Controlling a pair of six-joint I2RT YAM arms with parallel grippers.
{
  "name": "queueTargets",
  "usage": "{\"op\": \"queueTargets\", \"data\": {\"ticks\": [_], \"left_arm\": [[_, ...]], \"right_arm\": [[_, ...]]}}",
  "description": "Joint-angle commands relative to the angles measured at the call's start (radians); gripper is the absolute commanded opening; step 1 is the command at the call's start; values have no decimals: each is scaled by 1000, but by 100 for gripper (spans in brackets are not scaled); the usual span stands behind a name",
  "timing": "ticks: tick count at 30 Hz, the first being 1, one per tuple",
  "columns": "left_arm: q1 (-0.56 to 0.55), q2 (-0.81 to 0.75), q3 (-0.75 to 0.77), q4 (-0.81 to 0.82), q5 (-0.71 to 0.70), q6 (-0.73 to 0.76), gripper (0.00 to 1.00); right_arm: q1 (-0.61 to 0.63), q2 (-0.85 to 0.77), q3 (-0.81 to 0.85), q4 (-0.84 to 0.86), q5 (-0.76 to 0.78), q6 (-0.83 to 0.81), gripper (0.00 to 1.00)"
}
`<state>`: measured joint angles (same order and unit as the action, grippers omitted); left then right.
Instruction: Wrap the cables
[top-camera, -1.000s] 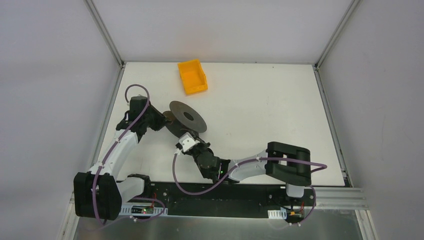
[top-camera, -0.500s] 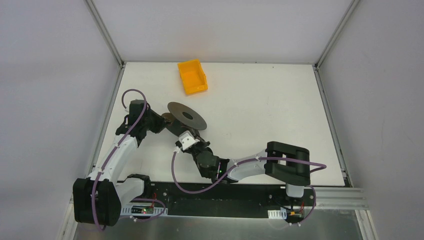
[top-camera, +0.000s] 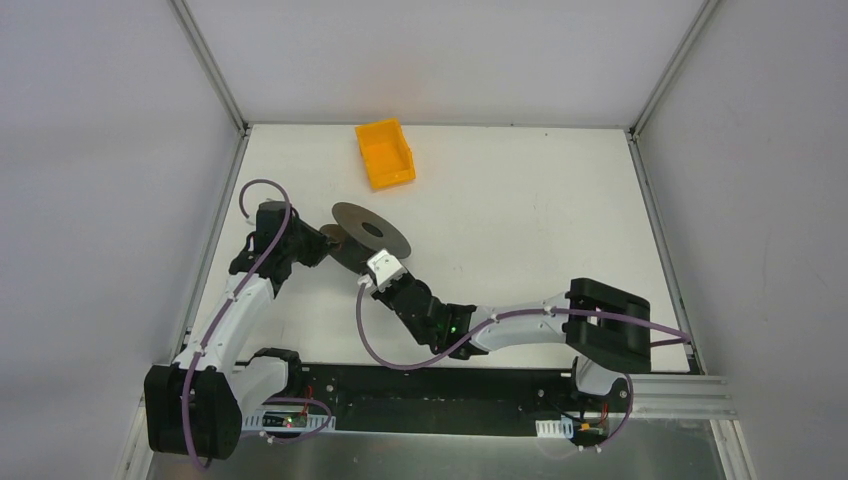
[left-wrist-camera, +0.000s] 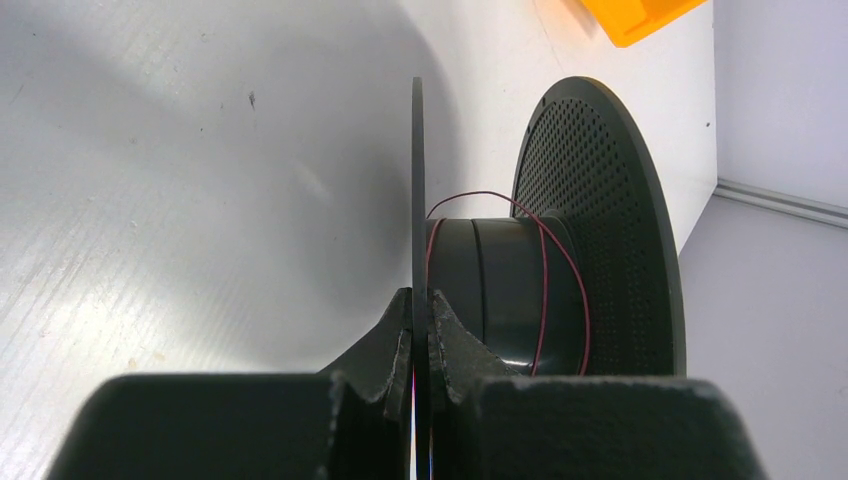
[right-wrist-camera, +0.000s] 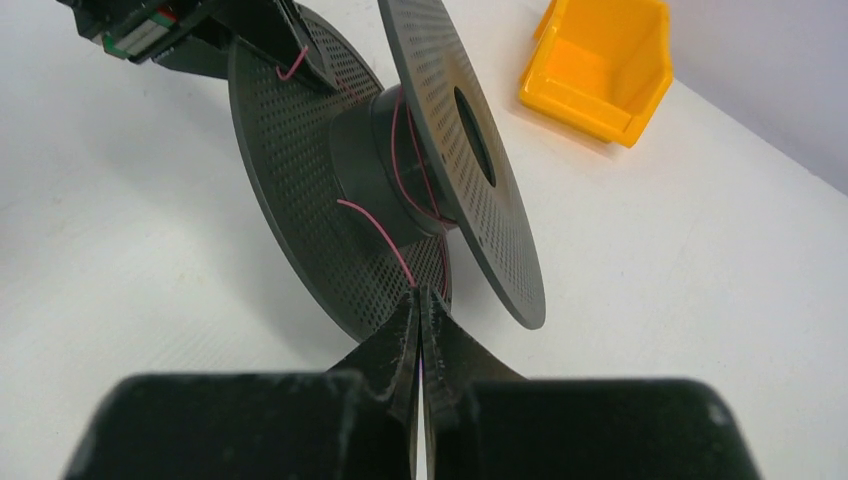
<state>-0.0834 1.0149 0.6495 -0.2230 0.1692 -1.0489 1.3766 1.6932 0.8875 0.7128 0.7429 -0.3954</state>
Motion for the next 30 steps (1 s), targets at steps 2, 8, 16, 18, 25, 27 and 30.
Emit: {"op": "queueTargets", "data": {"ticks": [2, 8, 16, 18, 25, 27, 30], "left_arm": [[9, -48, 4, 40, -13, -42, 0], [10, -65, -5, 28, -35, -65, 0], [10, -65, -11, 25, -43, -77, 0], [10, -68, -13, 24, -46, -82, 0], [10, -74, -18, 24, -40, -114, 0], [10, -76, -20, 24, -38, -122, 0], [9, -78, -26, 24, -39, -132, 0]], "right_arm": [[-1, -14, 34, -21, 31, 50, 0], [-9, -2, 61, -10, 126, 44, 0], [-8, 30, 96, 3, 194, 21, 0], [-8, 39, 106, 4, 200, 11, 0], [-8, 76, 145, 5, 217, -16, 0], [-7, 88, 159, 5, 219, -20, 0], [-7, 111, 186, -9, 218, -27, 0]]}}
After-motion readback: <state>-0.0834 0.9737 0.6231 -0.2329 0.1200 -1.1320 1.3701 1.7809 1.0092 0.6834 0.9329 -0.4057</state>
